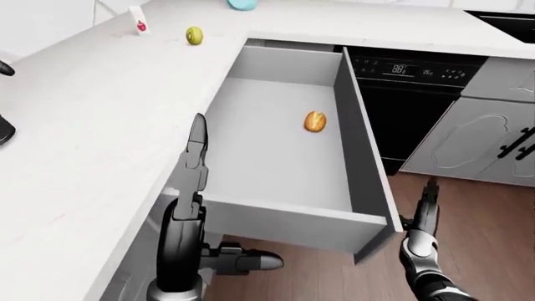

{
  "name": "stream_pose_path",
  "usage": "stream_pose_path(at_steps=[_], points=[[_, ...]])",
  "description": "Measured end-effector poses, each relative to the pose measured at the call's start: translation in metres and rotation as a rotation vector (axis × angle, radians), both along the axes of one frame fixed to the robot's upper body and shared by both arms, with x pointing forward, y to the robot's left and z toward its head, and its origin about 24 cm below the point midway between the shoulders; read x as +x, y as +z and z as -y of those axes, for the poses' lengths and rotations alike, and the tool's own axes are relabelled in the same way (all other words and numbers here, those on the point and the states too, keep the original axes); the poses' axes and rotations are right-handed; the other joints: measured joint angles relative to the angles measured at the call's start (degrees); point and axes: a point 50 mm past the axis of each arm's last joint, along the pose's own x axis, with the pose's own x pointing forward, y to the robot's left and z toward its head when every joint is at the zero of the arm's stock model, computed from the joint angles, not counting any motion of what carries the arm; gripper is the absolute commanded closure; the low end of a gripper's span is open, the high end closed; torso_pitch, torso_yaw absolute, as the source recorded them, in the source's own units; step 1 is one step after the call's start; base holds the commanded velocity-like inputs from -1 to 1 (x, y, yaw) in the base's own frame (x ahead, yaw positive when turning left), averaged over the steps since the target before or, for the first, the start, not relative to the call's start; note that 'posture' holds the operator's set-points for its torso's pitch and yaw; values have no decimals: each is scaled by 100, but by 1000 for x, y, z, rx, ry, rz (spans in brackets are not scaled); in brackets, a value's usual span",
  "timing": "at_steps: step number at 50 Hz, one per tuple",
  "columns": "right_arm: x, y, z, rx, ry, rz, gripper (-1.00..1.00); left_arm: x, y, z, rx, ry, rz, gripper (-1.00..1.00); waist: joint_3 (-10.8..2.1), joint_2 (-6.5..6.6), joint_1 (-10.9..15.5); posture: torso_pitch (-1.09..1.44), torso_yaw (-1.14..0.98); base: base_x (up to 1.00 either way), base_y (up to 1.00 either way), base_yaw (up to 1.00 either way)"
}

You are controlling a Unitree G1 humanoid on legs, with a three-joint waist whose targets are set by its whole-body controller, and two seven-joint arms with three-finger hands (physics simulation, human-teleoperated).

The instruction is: Close the right drawer.

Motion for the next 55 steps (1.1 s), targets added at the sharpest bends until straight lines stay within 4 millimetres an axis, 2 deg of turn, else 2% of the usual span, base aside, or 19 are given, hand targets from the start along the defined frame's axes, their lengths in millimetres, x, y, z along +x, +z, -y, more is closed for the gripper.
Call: stream_pose_path(at_steps=[17,36,55], points=[[8,0,-13,12,140,-9,-100,0,0,0,-1,-1,-5,-100,16,-23,-74,0,0,0,0,0],[17,1,-27,-4,213,-30,-100,1,-1,0,-2,0,-6,-100,53,-41,-103,0,0,0,0,0],[32,6,-49,-31,308,-30,-100,0,0,0,-3,-2,-8,-100,61,-23,-141,0,0,0,0,0]])
